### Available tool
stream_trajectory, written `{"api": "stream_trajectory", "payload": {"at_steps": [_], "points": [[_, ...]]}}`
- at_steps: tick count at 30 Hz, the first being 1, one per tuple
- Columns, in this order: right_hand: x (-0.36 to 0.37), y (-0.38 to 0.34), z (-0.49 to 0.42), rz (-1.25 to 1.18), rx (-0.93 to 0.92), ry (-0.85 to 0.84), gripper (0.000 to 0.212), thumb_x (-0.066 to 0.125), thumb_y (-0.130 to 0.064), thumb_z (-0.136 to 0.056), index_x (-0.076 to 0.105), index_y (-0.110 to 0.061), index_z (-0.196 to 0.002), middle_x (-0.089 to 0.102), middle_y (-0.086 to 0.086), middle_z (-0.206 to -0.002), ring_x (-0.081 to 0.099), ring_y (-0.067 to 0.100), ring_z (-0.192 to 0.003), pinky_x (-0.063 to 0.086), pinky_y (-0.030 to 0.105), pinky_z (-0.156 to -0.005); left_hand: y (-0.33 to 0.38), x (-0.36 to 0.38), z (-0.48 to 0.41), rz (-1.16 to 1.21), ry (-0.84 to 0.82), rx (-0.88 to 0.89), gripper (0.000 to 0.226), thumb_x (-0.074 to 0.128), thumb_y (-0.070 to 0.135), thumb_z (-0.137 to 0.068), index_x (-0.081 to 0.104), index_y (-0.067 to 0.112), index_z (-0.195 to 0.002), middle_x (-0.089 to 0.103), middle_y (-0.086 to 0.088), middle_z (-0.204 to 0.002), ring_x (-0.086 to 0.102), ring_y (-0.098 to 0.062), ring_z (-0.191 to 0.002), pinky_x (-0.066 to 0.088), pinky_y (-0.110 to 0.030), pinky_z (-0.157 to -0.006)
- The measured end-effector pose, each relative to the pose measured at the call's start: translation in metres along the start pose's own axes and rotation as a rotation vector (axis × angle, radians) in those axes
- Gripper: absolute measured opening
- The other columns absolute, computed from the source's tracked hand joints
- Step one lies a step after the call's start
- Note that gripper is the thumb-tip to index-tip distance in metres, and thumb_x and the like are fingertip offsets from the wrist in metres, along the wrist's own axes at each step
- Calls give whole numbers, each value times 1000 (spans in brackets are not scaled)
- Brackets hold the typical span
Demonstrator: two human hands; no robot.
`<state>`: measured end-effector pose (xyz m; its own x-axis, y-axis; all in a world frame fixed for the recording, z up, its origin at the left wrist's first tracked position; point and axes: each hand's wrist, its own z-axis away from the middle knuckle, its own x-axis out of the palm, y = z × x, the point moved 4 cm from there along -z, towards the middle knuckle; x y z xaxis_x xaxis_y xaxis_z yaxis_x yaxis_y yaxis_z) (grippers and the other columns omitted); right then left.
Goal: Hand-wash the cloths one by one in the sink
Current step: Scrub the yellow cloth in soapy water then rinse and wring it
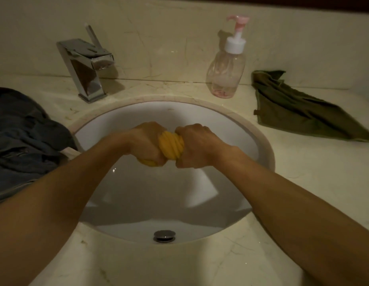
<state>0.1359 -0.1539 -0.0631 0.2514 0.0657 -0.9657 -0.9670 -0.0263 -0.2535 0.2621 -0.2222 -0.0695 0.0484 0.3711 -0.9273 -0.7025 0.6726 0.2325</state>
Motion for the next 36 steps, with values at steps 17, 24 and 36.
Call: {"api": "stream_trajectory", "payload": {"at_steps": [17,24,36], "points": [[-10,27,13,-1429,245,-377,17,61,4,-68,58,0,-85,68,11,-73,58,16,-55,36,17,-42,22,-34,14,-335,1023,348,82,75,29,-77,42,11,-149,41,-21,-151,38,-41,-140,41,-58,-104],[0,11,2,-283,316,-261,17,80,-22,-79,66,-14,-79,66,4,-77,59,19,-66,46,27,-57,8,-19,2,-218,379,57,68,80,48,-73,55,18,-129,67,-6,-113,65,-30,-97,54,-39,-80],[0,8,3,-11,122,-45,29,80,-43,-74,57,-35,-90,62,-8,-83,61,11,-70,47,25,-58,11,14,-6,-56,-189,-502,29,83,20,-76,64,5,-59,59,-10,-54,61,-18,-47,43,-24,-33]]}}
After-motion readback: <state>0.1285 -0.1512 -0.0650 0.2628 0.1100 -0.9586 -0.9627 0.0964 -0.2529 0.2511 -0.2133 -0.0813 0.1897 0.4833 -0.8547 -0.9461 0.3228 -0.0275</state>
